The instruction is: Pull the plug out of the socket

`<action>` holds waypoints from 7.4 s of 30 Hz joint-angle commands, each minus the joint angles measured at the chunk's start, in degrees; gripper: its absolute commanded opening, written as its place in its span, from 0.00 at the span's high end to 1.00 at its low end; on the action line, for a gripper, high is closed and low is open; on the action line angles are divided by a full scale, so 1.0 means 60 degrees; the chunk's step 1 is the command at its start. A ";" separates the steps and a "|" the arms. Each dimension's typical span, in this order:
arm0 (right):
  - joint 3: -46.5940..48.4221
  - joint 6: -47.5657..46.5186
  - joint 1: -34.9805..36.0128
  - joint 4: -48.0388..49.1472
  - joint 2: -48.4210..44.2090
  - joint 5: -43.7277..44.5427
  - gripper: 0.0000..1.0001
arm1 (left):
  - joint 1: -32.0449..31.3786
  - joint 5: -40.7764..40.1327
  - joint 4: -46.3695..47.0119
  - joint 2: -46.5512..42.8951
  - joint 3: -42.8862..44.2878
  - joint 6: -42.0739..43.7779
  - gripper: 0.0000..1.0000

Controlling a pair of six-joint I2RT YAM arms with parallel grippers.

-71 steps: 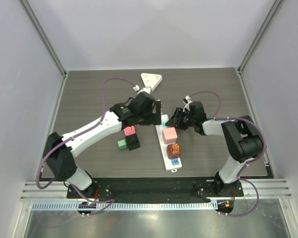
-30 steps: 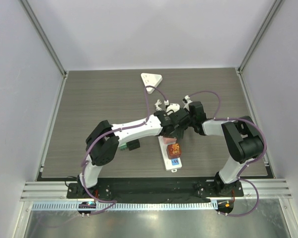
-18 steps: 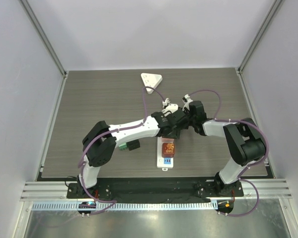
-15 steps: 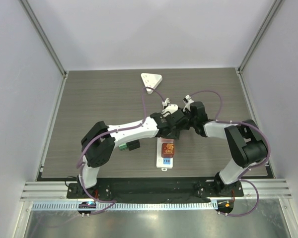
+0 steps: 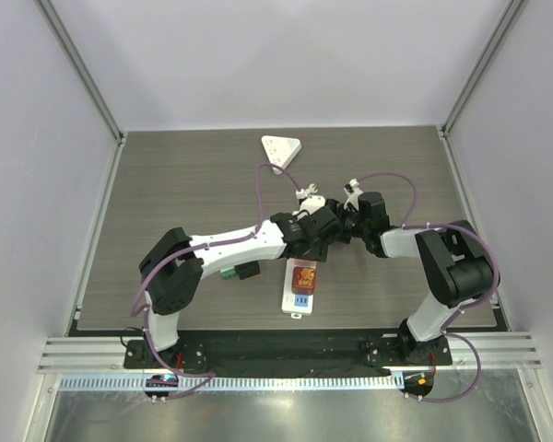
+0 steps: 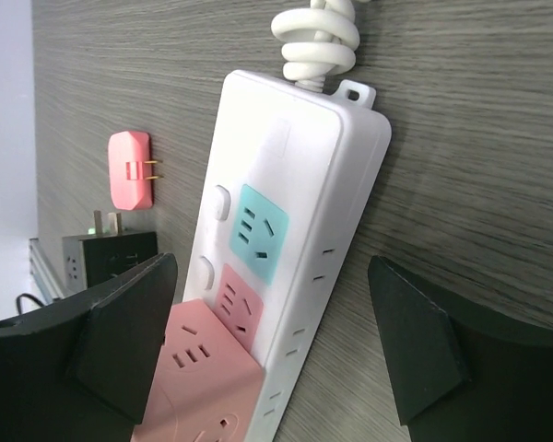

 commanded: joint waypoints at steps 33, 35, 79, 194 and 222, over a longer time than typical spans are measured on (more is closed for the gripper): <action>-0.0471 0.0754 -0.0126 0.0914 0.0830 -0.0856 0.69 | 0.0340 0.0257 0.2469 -0.1684 -0.0818 -0.0505 1.00; -0.0486 0.0695 -0.0155 0.0826 0.0756 -0.0767 0.85 | 0.0369 0.0272 0.2732 -0.1846 -0.1024 -0.0549 1.00; -0.0427 -0.0595 -0.0170 -0.0230 0.0346 0.0420 0.99 | 0.6708 0.4767 0.3874 -0.5187 -0.4509 -0.0139 1.00; -0.0398 -0.0257 -0.0140 0.0239 0.0668 -0.0166 0.99 | -0.0612 0.2396 0.3144 -0.2637 -0.3560 0.0842 0.20; -0.0442 -0.0346 -0.0140 0.0034 0.0404 -0.0034 0.34 | 0.0369 0.2763 0.3919 -0.2813 -0.4117 -0.0271 1.00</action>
